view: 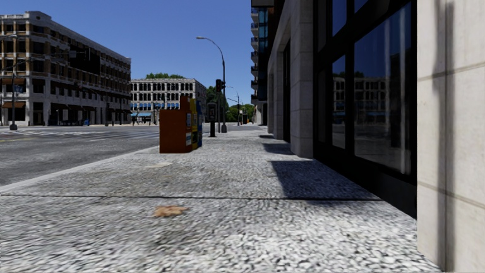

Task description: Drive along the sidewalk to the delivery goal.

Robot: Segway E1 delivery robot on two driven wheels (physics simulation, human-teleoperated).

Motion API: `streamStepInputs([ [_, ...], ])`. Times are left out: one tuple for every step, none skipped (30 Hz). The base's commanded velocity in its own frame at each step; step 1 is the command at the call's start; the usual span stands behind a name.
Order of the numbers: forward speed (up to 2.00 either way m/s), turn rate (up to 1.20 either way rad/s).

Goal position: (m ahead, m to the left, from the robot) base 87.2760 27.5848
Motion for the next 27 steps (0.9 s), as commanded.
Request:
streamStepInputs([
  [2.00,0.00],
  [2.00,0.00],
  [2.00,0.00],
  [2.00,0.00],
  [2.00,0.00],
  [2.00,0.00],
  [2.00,0.00],
  [2.00,0.00],
  [2.00,0.00],
  [2.00,0.00],
  [2.00,0.00],
  [2.00,0.00],
  [2.00,0.00],
  [2.00,0.00],
  [2.00,0.00],
  [2.00,0.00],
  [2.00,0.00],
  [2.00,0.00],
  [2.00,0.00],
  [2.00,0.00],
  [2.00,0.00],
  [2.00,0.00],
  [2.00,0.00],
  [2.00,0.00],
  [2.00,0.00],
  [2.00,0.00],
  [2.00,0.00],
])
